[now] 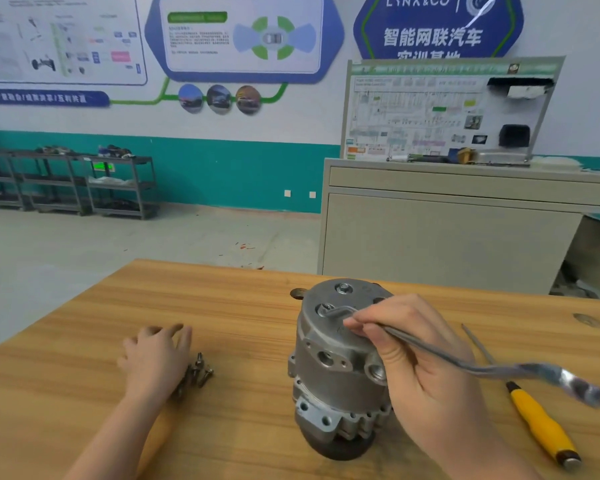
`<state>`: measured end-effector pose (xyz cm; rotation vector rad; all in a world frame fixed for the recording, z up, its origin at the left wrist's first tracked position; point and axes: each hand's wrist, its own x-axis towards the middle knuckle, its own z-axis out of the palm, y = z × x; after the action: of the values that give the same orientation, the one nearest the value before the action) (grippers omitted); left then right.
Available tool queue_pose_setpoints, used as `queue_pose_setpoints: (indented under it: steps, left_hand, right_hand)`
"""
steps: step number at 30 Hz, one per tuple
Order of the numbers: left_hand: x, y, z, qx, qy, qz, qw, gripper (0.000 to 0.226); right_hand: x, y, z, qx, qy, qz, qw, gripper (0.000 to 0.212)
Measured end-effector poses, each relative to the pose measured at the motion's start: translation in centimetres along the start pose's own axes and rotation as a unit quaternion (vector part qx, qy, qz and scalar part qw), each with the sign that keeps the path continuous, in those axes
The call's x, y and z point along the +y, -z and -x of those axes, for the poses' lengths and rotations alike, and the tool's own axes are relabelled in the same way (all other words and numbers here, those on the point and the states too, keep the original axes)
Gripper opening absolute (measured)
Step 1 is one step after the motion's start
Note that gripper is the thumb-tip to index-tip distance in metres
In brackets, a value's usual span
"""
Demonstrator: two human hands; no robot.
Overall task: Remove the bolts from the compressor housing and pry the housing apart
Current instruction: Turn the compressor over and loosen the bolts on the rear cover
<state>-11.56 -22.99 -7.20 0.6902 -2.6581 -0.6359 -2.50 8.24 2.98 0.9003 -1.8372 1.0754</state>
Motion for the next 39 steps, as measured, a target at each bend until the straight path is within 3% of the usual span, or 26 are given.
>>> queue_pose_setpoints:
  steps: [2,4,7,9,12,14,20,24,28,31,34,39]
  left_hand:
    - [3.2,1.5,1.8,0.047,-0.098,0.19,0.976,0.034]
    - [7.7,3.5,3.7,-0.046,-0.178,0.383,0.905,0.027]
    - [13.2,4.7,6.0,-0.184,-0.245,0.478,0.823,0.034]
    - [15.3,3.9,7.0,-0.235,-0.242,0.5,0.798,0.039]
    - [16.2,3.2,8.1,-0.299,-0.155,0.57,0.749,0.04]
    - [16.2,3.1,8.9,-0.268,-0.139,0.581,0.756,0.039]
    - [16.6,3.0,15.6,-0.051,-0.099,0.575,0.811,0.034]
    - [16.7,2.2,20.0,0.026,-0.084,0.517,0.851,0.063]
    - [15.5,2.9,19.6,0.096,-0.103,0.4,0.906,0.066]
    - [14.9,3.8,16.9,0.069,-0.138,0.355,0.922,0.066]
    - [15.5,3.5,16.4,0.01,-0.188,0.406,0.894,0.049]
    - [16.1,2.7,16.5,0.04,-0.191,0.403,0.894,0.045]
  right_hand:
    - [-0.2,-0.2,0.0,0.019,0.01,0.025,0.999,0.035]
    - [-0.5,-0.4,-0.3,0.027,0.01,0.043,0.999,0.042]
    - [-0.6,-0.4,-0.6,0.006,0.007,0.053,0.999,0.038]
    - [-0.6,-0.3,-0.3,-0.002,-0.005,0.051,0.999,0.035]
    - [-0.4,-0.1,0.4,-0.009,-0.013,0.04,0.999,0.034]
    - [-0.4,0.3,0.9,-0.009,-0.023,0.026,0.999,0.03]
    - [-1.0,1.0,0.8,0.067,-0.1,-0.068,0.99,0.029]
    - [-1.3,1.3,1.1,0.145,-0.145,-0.085,0.975,0.01]
    - [-1.5,1.0,1.5,0.16,-0.151,-0.078,0.972,0.015]
    - [-0.8,0.5,1.4,0.157,-0.164,-0.068,0.971,0.015]
    - [-0.2,0.0,0.6,0.197,-0.205,-0.083,0.955,0.027]
    - [1.5,0.0,-1.1,0.286,-0.261,-0.098,0.917,0.025]
